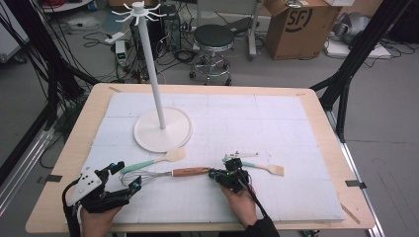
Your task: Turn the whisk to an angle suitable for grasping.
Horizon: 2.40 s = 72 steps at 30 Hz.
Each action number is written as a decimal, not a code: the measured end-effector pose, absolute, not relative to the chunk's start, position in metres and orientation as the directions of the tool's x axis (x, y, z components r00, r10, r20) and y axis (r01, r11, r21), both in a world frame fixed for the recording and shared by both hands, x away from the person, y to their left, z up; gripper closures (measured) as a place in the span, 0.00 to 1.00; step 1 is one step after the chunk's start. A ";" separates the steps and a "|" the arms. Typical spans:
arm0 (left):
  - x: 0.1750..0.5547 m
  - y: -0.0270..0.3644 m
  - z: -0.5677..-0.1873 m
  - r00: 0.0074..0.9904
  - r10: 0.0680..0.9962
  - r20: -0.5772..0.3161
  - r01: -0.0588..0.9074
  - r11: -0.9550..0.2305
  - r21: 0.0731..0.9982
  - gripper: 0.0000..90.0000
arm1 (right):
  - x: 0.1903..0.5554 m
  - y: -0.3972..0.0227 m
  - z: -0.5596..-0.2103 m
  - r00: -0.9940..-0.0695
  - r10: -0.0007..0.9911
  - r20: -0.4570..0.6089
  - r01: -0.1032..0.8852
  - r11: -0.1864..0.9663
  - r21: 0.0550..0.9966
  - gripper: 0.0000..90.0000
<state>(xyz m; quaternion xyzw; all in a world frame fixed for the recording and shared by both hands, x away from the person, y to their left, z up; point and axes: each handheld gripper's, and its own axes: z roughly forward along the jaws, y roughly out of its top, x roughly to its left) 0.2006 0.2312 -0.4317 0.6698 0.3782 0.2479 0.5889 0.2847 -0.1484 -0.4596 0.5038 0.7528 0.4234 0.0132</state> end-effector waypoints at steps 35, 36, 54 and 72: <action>0.199 0.239 -0.432 0.574 0.812 -0.105 0.204 -0.017 0.979 0.24 | 0.314 -0.039 -0.438 -0.618 0.690 0.378 0.671 0.211 0.711 1.00; 0.199 0.240 -0.432 0.573 0.813 -0.106 0.205 -0.016 0.979 0.24 | 0.315 -0.033 -0.440 -0.623 0.687 0.373 0.670 0.223 0.708 1.00; 0.198 0.241 -0.431 0.569 0.815 -0.108 0.204 -0.013 0.979 0.24 | 0.303 -0.015 -0.449 -0.653 0.652 0.385 0.685 0.292 0.667 1.00; 0.197 0.243 -0.431 0.573 0.811 -0.117 0.205 -0.003 0.979 0.24 | 0.300 -0.078 -0.433 -0.603 0.675 0.425 0.669 0.138 0.730 0.97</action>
